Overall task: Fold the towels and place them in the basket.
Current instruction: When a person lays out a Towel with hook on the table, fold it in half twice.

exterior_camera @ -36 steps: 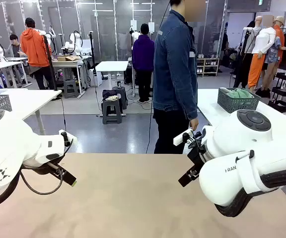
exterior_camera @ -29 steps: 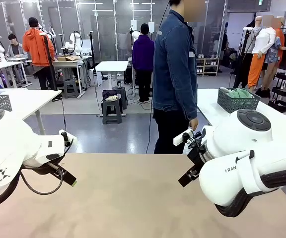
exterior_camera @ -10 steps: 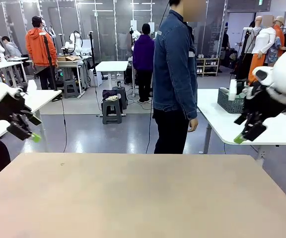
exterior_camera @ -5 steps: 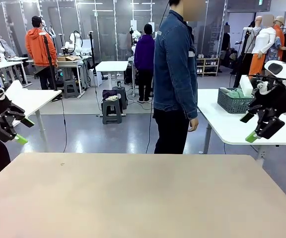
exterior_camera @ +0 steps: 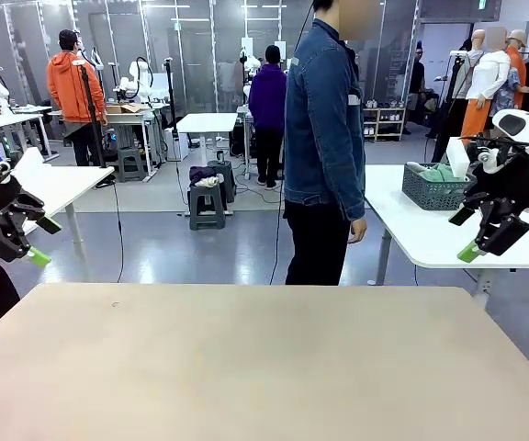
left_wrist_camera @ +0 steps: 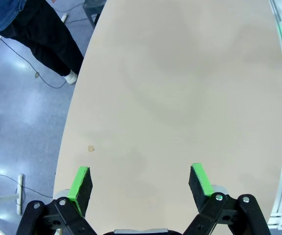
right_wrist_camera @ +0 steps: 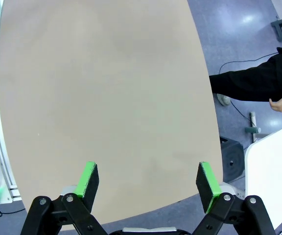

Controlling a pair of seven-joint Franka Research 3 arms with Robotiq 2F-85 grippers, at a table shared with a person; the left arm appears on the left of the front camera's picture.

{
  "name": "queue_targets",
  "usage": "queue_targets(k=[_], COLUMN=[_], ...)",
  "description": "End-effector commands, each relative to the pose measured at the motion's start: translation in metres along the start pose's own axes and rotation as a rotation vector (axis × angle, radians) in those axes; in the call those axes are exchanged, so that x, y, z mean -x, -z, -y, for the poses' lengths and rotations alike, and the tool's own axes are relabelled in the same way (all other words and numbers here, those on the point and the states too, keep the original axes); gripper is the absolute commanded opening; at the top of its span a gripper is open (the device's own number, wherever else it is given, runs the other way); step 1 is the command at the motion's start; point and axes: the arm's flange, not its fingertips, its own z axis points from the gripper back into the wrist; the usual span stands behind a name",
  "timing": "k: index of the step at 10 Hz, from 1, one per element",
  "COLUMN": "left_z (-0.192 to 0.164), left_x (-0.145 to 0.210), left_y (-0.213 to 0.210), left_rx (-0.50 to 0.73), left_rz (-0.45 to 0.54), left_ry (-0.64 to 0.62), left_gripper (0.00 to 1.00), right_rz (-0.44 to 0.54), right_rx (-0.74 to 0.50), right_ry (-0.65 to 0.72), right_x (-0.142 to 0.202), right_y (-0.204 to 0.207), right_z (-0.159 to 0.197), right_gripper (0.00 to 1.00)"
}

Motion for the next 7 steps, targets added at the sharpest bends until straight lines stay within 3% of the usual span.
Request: queue_targets(k=[1,5,7], left_z=[0.000,-0.034,-0.049], left_x=[0.000,-0.003,-0.001], left_y=[0.000,-0.039,-0.055], left_rx=[0.001,0.150,0.192], left_rz=[0.003,-0.004,0.031], left_ry=[0.000,0.015,0.013], left_gripper=[1.00,1.00,1.00], right_rz=[0.000,0.067,0.165], right_rx=[-0.001,-0.096,-0.176], right_ry=[0.000,0.028,0.054], right_x=[0.000,0.016,0.034], right_y=[0.000,-0.024,-0.045], right_z=[0.000,0.036,0.057], right_gripper=[1.00,1.00,1.00])
